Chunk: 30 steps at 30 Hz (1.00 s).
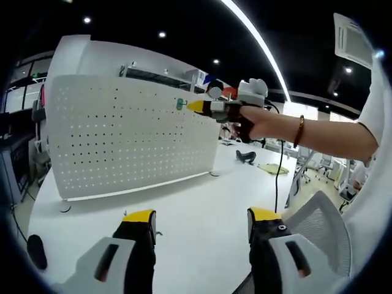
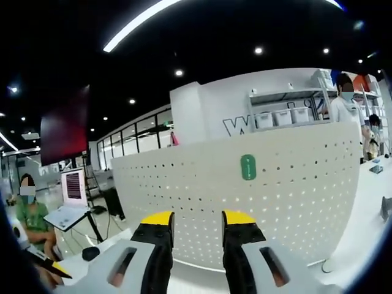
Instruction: Insert the hook assembly into the mounting plate slot until the hook locks in place.
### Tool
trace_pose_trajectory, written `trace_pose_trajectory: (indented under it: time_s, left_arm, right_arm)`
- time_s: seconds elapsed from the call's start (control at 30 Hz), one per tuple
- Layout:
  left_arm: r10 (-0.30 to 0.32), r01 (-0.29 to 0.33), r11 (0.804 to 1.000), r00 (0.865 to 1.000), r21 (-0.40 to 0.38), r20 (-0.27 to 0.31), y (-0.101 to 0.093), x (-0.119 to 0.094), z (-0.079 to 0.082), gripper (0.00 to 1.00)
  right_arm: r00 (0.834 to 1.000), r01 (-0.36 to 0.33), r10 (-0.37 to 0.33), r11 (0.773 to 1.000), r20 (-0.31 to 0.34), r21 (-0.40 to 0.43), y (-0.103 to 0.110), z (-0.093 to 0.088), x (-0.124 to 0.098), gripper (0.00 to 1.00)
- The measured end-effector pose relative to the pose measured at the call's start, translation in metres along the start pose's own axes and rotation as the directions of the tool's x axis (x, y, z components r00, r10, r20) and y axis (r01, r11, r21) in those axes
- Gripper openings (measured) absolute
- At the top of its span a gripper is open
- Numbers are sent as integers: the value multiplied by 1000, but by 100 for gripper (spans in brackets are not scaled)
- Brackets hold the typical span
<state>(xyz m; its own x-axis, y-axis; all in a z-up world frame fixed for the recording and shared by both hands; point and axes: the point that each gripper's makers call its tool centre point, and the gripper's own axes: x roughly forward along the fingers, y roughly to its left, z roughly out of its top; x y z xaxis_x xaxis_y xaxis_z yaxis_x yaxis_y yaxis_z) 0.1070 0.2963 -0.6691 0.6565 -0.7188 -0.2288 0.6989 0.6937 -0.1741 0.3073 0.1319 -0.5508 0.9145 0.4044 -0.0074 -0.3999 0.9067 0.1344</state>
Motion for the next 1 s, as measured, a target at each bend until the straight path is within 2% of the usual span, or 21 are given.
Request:
trace_pose_trajectory:
  time_s: [0.13, 0.37, 0.73, 0.8, 1.0]
  left_arm:
    - [2, -2, 1000, 1000, -5, -3, 2, -1, -1, 62]
    - [2, -2, 1000, 1000, 1, -20, 4, 1, -5, 62]
    - [-1, 0, 1000, 997, -7, -74, 5, 11, -21, 60]
    - [-4, 3, 1000, 996, -11, -84, 6, 13, -23, 58]
    - [14, -18, 999, 994, -31, -106, 10, 16, -30, 57]
  right_arm:
    - [999, -53, 53, 998, -6, 28, 14, 0, -1, 40]
    - [997, -76, 76, 997, 6, 20, 24, 1, -9, 40]
    - [990, -119, 122, 991, -66, 55, 36, -27, -25, 41]
    - [989, -132, 133, 991, -71, 18, 41, -32, -30, 41]
    - [982, -163, 164, 986, -90, 18, 50, -43, -42, 44]
